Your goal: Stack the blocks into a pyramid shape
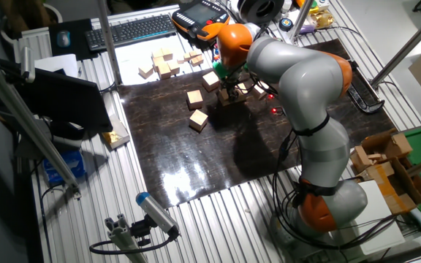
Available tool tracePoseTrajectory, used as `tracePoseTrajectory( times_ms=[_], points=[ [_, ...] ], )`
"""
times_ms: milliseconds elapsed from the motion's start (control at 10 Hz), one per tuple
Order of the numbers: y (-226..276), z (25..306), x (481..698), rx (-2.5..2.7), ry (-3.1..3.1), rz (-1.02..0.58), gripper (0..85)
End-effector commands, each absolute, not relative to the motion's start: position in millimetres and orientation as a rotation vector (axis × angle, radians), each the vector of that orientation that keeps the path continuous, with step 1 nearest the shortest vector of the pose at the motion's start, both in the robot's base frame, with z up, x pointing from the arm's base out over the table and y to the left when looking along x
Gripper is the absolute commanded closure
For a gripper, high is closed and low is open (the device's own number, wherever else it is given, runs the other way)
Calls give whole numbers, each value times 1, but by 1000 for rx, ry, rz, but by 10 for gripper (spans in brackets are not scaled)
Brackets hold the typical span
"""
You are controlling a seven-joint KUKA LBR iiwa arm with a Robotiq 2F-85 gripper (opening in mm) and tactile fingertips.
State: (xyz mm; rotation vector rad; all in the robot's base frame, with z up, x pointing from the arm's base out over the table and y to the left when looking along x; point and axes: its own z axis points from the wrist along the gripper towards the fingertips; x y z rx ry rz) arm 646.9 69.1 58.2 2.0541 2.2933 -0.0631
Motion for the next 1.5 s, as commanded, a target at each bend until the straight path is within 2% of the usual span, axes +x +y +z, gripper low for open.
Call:
tracePoseTrajectory(
  times_ms=[0,1400],
  points=[
    [69,58,647,2057,2293,-63,843],
    [64,58,647,2056,2292,-76,843]
  ],
)
